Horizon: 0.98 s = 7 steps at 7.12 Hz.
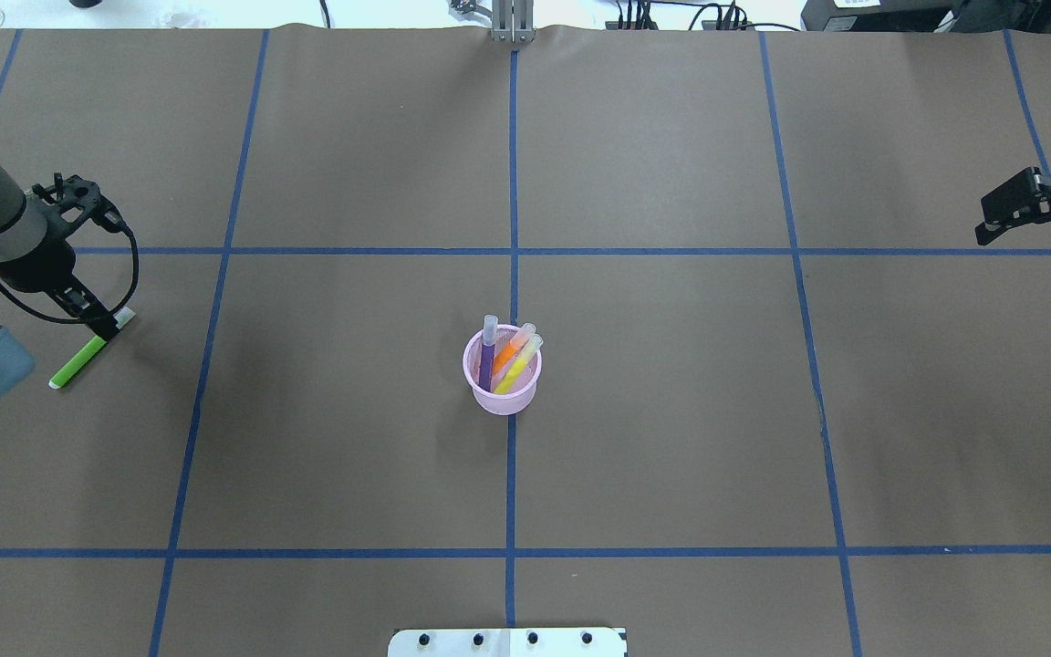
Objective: Collect pens into pen holder
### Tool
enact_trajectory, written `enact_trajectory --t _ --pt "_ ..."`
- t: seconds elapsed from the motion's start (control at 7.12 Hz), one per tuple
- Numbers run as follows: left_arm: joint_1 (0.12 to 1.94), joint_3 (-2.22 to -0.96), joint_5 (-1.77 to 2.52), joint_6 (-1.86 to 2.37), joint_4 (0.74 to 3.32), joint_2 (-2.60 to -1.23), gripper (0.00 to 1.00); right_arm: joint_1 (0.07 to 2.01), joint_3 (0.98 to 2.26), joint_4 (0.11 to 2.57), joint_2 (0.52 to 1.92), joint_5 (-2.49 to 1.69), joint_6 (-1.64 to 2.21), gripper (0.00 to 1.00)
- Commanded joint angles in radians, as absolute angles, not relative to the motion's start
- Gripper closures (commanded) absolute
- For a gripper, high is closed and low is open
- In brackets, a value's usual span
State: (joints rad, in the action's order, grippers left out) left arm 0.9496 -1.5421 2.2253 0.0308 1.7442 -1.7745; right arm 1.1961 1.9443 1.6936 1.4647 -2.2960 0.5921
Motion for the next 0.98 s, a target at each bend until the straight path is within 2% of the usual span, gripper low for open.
enact_trajectory --t 0.0,0.56,0.7,0.84 --pt "0.939 -1.543 2.221 0.034 1.746 -1.779 0.29 1.197 1.944 1.694 1.465 -2.295 0.591 0.0" --pt "0.911 -1.548 2.185 0.034 1.747 -1.775 0.35 1.197 1.947 1.692 1.462 -2.295 0.591 0.0" --pt "0.911 -1.548 2.183 0.034 1.747 -1.775 0.48 1.197 1.947 1.693 1.46 -2.295 0.591 0.0" --pt "0.91 -1.548 2.183 0.032 1.747 -1.773 0.53 1.197 1.948 1.694 1.46 -2.296 0.591 0.0"
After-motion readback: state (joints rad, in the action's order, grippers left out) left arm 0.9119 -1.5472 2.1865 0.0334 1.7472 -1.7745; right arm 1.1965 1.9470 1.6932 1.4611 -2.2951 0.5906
